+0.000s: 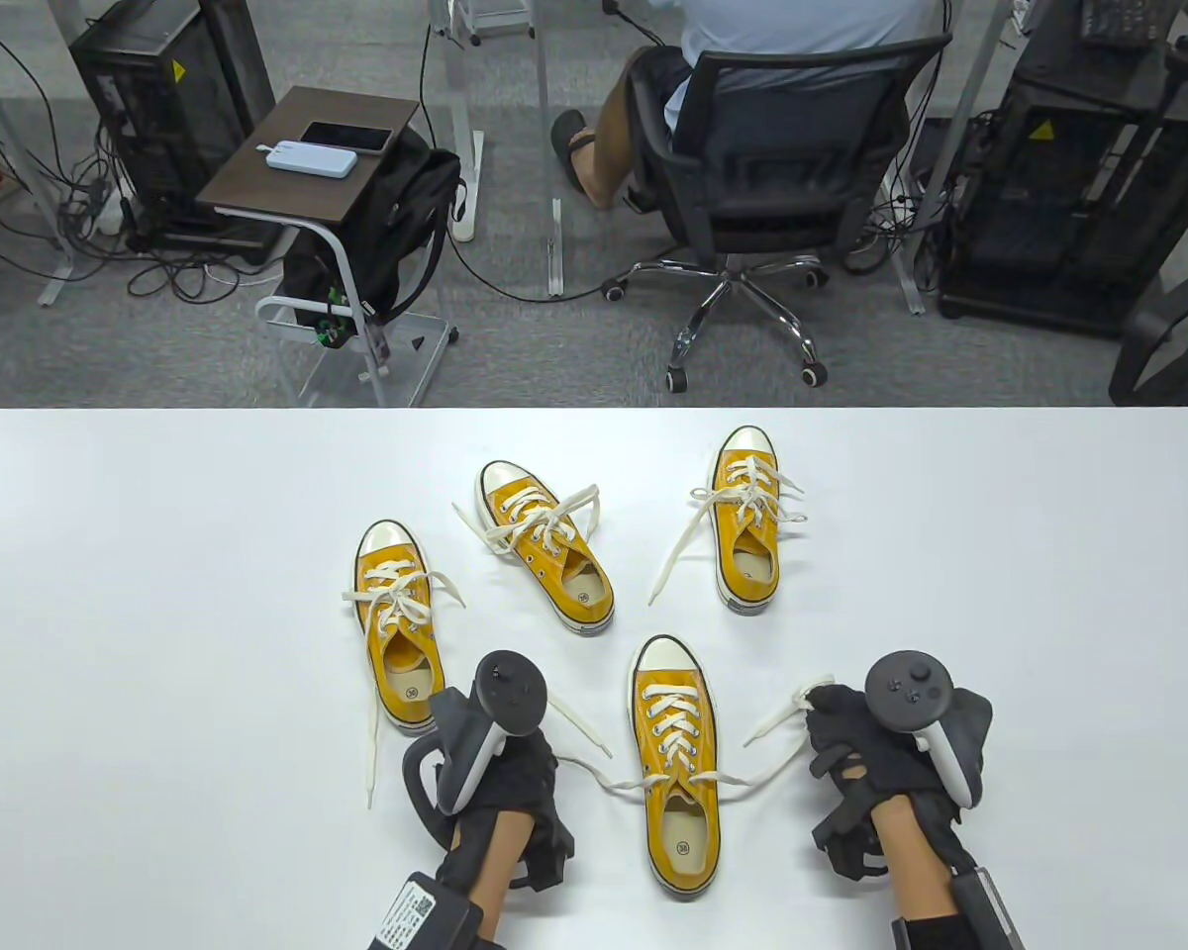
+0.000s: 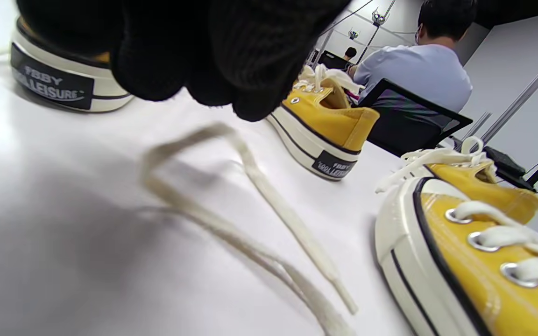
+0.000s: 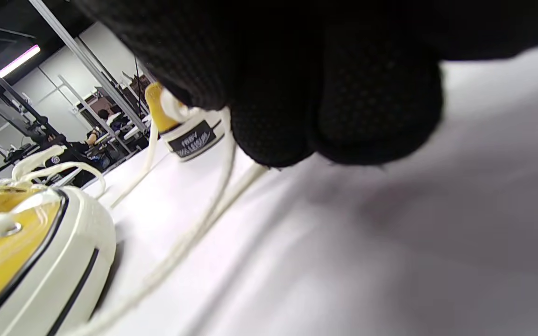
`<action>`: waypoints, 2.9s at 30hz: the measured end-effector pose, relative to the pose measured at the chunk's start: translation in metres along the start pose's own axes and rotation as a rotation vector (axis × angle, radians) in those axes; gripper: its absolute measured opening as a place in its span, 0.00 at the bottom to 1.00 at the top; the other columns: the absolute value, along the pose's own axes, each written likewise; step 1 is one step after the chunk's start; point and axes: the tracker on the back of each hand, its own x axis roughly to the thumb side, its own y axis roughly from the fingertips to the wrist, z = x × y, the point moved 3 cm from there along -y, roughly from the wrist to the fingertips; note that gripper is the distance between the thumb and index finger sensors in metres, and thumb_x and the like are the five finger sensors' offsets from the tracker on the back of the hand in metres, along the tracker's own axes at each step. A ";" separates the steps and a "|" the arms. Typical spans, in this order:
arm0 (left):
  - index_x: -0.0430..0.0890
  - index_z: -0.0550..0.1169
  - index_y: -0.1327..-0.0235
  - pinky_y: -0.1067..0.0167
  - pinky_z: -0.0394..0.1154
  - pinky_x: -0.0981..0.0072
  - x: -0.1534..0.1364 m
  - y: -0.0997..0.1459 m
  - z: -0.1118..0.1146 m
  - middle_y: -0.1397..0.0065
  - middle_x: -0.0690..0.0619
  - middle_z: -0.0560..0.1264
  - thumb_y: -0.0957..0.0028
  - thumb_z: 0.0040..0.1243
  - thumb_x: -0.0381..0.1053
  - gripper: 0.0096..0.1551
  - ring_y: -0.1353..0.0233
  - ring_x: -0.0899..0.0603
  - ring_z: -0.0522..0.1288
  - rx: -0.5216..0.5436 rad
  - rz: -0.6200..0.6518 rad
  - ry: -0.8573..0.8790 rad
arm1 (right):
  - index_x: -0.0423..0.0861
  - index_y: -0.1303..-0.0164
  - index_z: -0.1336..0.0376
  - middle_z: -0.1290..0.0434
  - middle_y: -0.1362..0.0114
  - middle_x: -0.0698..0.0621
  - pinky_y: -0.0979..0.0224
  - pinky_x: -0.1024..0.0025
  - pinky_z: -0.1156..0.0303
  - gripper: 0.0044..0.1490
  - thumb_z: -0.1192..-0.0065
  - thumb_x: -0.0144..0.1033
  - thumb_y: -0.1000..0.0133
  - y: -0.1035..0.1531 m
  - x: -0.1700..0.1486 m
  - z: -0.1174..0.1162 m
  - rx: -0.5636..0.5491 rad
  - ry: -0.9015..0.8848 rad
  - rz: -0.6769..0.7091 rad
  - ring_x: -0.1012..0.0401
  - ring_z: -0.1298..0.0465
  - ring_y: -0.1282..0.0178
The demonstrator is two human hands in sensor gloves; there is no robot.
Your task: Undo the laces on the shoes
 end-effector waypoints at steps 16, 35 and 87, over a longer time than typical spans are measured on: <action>0.49 0.77 0.27 0.44 0.73 0.42 -0.011 0.002 -0.010 0.27 0.38 0.73 0.46 0.57 0.61 0.35 0.35 0.29 0.73 -0.022 0.002 0.162 | 0.34 0.29 0.36 0.17 0.47 0.35 0.67 0.53 0.22 0.46 0.34 0.53 0.48 0.052 0.081 -0.013 0.128 0.204 0.267 0.43 0.17 0.63; 0.49 0.77 0.27 0.45 0.73 0.42 -0.021 -0.001 -0.017 0.27 0.38 0.73 0.45 0.57 0.61 0.35 0.35 0.29 0.73 -0.041 0.009 0.270 | 0.28 0.37 0.35 0.14 0.74 0.50 0.86 0.70 0.21 0.36 0.38 0.43 0.44 0.086 0.102 -0.082 0.091 0.534 0.281 0.59 0.15 0.85; 0.48 0.77 0.26 0.44 0.72 0.40 -0.025 0.002 -0.027 0.27 0.36 0.72 0.45 0.56 0.62 0.36 0.34 0.28 0.72 0.013 -0.051 0.200 | 0.42 0.43 0.28 0.16 0.75 0.47 0.82 0.65 0.24 0.29 0.31 0.46 0.48 -0.169 0.024 0.102 -0.326 0.355 -0.166 0.54 0.17 0.82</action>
